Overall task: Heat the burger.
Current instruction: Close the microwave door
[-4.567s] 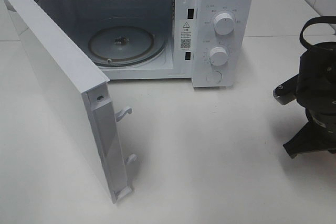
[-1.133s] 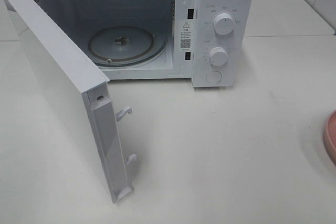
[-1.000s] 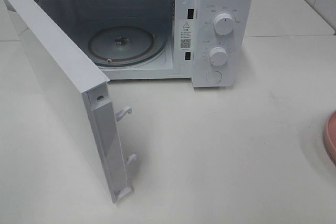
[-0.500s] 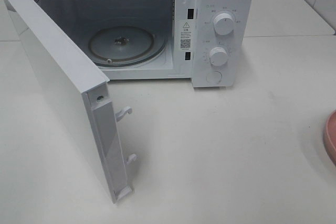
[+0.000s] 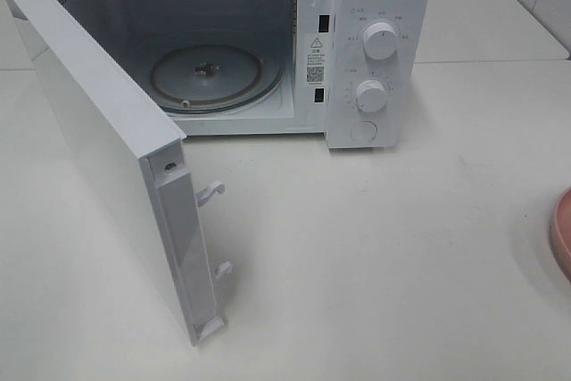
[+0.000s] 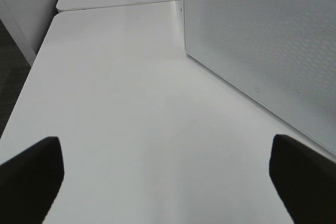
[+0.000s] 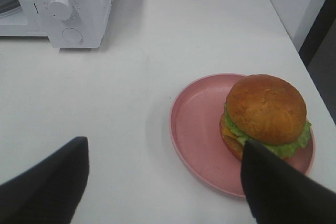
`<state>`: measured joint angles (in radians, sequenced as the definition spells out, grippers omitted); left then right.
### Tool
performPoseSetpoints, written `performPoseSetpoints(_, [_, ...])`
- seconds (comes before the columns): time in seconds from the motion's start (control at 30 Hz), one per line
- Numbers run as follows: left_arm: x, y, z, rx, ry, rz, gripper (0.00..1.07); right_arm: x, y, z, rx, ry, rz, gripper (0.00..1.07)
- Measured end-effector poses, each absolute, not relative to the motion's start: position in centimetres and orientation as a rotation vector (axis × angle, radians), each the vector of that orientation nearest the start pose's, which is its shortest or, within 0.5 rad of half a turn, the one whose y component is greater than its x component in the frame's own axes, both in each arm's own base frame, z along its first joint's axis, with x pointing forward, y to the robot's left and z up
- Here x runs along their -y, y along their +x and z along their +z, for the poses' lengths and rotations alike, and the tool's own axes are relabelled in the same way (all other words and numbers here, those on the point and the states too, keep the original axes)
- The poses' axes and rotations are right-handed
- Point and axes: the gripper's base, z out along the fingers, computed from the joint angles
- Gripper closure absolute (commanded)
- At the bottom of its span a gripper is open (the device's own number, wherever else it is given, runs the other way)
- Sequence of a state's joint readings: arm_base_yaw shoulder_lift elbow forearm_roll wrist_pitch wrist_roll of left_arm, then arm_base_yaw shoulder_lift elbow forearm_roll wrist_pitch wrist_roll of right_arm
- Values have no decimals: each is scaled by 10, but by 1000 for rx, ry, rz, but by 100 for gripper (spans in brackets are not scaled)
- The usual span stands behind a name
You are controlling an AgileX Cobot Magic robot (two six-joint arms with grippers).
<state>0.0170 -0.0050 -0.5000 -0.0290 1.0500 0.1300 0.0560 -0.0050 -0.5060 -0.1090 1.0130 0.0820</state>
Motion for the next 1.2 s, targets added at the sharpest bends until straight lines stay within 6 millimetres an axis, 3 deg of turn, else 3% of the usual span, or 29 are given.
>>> performPoseSetpoints(0.63, [2,-5,278,-2026,114,59,7,9,-4,283,-1981,28,-40,31])
performPoseSetpoints(0.8, [1,-6,287,-1966,85,58,11,9,-4,283,-1981,28,-40,31])
performPoseSetpoints(1.0, [1,8,298,-1911,31,31,23,9,-4,283,-1981,28,-40,31])
performPoseSetpoints(1.2, [0,37,307,-1911,-18,-2,50,9,-4,283,-1981,28,-40,31])
